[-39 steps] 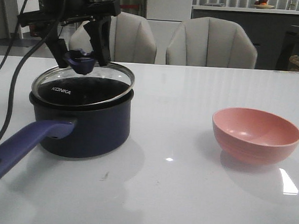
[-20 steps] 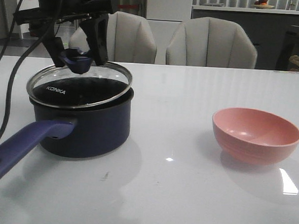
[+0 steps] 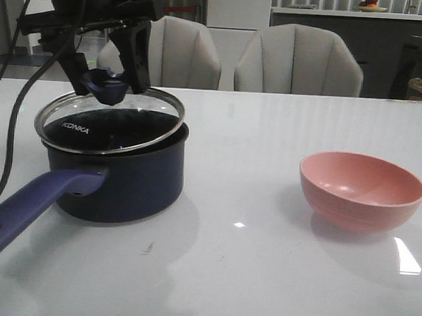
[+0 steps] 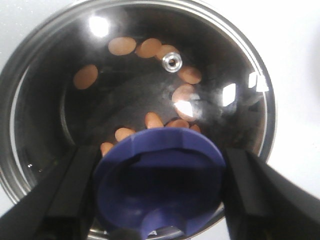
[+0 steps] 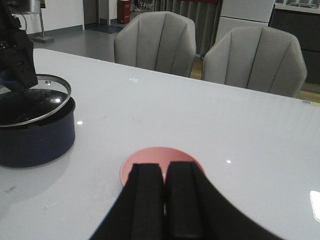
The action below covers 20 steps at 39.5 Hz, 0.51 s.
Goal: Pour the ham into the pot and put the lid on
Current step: 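Lower the lid onto the pot rim with the left gripper, then open the left gripper and raise it off the knob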
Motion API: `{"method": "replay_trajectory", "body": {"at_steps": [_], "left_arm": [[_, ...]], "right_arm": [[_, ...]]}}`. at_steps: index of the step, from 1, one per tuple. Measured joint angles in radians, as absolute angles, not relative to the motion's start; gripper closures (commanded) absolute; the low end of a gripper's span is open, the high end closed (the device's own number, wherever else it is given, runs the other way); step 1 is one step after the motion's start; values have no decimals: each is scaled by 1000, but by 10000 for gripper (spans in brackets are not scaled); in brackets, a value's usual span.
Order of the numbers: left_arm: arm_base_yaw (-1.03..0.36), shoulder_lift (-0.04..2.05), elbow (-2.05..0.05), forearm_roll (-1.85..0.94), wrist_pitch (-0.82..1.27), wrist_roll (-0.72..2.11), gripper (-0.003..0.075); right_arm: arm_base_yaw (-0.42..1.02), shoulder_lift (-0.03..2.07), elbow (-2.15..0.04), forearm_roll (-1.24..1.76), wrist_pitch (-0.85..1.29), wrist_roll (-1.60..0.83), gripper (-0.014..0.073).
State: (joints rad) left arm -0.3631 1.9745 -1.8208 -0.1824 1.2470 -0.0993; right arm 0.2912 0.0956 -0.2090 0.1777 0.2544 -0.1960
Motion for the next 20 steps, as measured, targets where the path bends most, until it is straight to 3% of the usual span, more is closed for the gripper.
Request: {"method": "replay_trajectory", "body": {"at_steps": [8, 20], "left_arm": [[-363, 1980, -1821, -186, 1247, -95, 190], [-363, 1988, -1821, -194, 1242, -95, 183]], "right_arm": [[291, 96, -209, 178, 254, -196, 439], [291, 96, -209, 178, 254, -196, 439]]}}
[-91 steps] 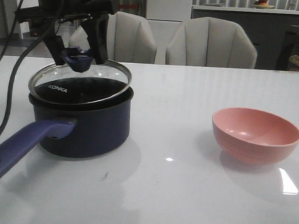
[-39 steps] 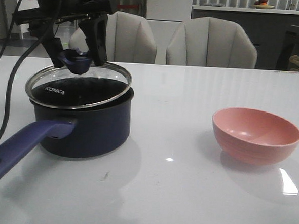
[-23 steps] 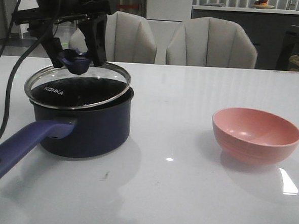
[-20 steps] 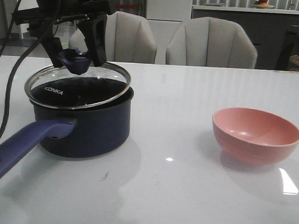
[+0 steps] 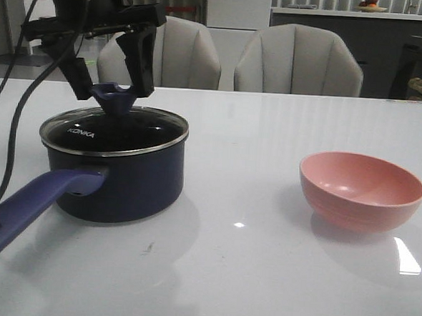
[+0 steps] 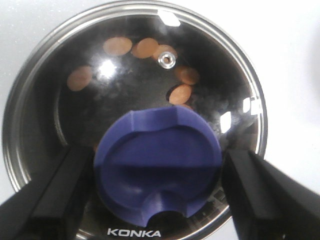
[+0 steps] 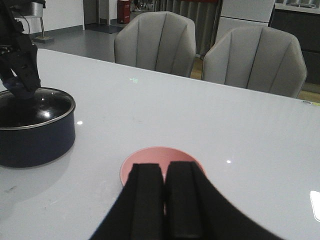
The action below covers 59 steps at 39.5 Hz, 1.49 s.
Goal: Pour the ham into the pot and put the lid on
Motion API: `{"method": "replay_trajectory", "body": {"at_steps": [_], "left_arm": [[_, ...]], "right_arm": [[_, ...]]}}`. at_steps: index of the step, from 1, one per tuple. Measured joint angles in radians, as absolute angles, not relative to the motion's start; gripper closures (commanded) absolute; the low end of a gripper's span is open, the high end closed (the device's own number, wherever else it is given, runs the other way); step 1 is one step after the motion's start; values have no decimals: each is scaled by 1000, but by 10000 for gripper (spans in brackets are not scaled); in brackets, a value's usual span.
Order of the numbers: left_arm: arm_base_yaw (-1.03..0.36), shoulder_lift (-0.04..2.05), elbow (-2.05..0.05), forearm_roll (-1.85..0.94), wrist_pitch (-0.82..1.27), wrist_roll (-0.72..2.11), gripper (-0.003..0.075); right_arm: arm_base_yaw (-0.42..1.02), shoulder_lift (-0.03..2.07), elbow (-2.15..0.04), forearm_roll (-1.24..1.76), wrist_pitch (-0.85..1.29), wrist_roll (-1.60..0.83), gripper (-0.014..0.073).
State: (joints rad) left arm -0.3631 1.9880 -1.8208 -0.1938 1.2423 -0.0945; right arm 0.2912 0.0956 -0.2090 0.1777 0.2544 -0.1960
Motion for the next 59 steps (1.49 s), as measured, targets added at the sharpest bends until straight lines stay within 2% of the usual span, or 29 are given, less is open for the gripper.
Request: {"method": "replay_trajectory", "body": {"at_steps": [13, 22, 33, 44, 59], "left_arm": [[-363, 1994, -1843, -191, 1242, -95, 188], [-363, 1884, -1816, -123, 1242, -92, 188], [-363, 1593, -1606, -27, 1231, -92, 188], [-363, 1261, -1306, 13, 1096, -90, 188], [-363, 710, -873, 63, 800, -89, 188]], "right_arm": [[291, 96, -209, 178, 254, -196, 439], [291, 96, -209, 178, 254, -196, 439], [291, 96, -209, 178, 254, -196, 439], [291, 96, -209, 178, 254, -196, 439], [291, 96, -209, 178, 254, -196, 439]]}}
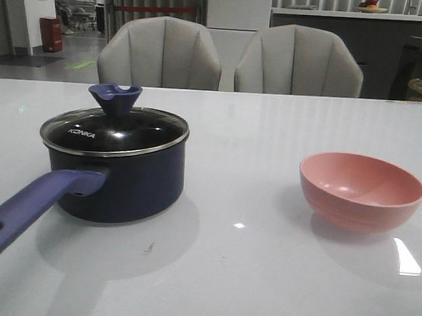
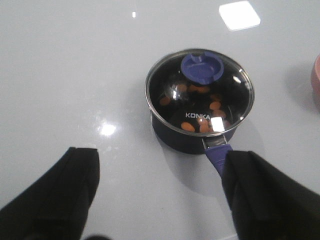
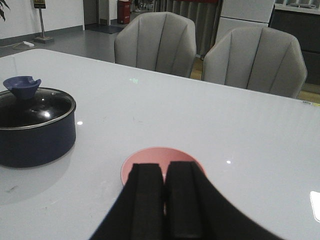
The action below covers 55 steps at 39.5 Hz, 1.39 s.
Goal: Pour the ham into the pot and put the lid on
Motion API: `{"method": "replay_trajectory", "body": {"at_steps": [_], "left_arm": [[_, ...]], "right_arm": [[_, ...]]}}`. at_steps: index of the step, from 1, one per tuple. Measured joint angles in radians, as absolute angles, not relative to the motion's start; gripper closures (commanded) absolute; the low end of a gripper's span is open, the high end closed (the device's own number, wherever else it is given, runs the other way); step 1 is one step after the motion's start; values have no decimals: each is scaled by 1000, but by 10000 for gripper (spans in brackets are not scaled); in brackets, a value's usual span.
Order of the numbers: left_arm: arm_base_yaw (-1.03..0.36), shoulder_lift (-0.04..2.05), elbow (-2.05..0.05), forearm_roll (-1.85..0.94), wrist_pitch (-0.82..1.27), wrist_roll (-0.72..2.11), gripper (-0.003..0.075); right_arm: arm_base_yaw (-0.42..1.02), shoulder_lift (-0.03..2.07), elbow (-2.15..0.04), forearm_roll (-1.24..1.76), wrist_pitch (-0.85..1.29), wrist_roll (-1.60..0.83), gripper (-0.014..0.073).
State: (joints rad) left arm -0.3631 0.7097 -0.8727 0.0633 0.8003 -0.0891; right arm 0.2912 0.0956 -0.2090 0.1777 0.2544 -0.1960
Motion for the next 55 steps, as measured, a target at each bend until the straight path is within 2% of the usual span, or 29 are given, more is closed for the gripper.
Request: {"method": "replay_trajectory", "body": {"at_steps": [17, 26, 34, 41, 55], "left_arm": [[-363, 144, -508, 114, 691, -88, 188], [-363, 17, -412, 126, 684, -88, 202], [-363, 15, -399, 126, 667, -88, 389], [-363, 15, -399, 126, 665, -88, 602], [-363, 15, -399, 126, 665, -88, 607]], "right_arm": [[291, 96, -209, 178, 254, -196, 439], [291, 96, -209, 178, 254, -196, 439], [291, 96, -209, 178, 254, -196, 439], [291, 96, -209, 178, 254, -196, 439], [291, 96, -209, 178, 254, -196, 439]]}}
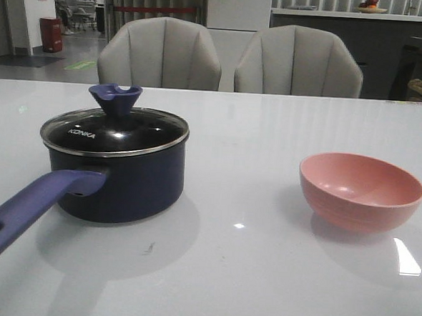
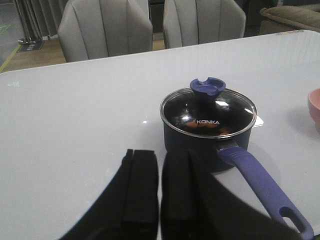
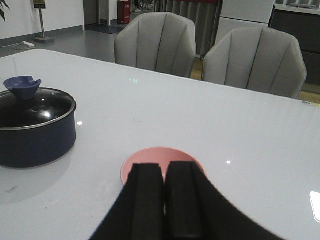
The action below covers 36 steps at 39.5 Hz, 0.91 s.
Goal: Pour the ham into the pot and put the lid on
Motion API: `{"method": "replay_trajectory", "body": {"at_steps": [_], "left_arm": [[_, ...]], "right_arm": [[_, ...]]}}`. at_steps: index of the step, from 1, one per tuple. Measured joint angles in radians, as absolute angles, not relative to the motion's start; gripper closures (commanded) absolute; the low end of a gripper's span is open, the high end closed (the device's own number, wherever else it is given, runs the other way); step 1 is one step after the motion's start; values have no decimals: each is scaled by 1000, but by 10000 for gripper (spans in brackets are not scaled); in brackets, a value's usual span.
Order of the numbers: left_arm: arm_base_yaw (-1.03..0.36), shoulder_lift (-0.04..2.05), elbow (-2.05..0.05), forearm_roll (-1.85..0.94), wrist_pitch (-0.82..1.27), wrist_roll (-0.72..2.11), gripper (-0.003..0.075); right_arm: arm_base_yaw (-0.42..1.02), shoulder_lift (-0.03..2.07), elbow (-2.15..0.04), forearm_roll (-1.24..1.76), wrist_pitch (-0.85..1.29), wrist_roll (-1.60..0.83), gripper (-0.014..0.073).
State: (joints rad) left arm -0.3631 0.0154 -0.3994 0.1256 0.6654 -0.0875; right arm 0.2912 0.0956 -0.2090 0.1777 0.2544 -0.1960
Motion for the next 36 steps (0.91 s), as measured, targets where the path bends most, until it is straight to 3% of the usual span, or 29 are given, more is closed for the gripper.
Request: {"method": "replay_trajectory", "body": {"at_steps": [36], "left_arm": [[-363, 15, -363, 167, 633, -88, 607]], "right_arm": [[291, 96, -209, 178, 254, -196, 439]]}}
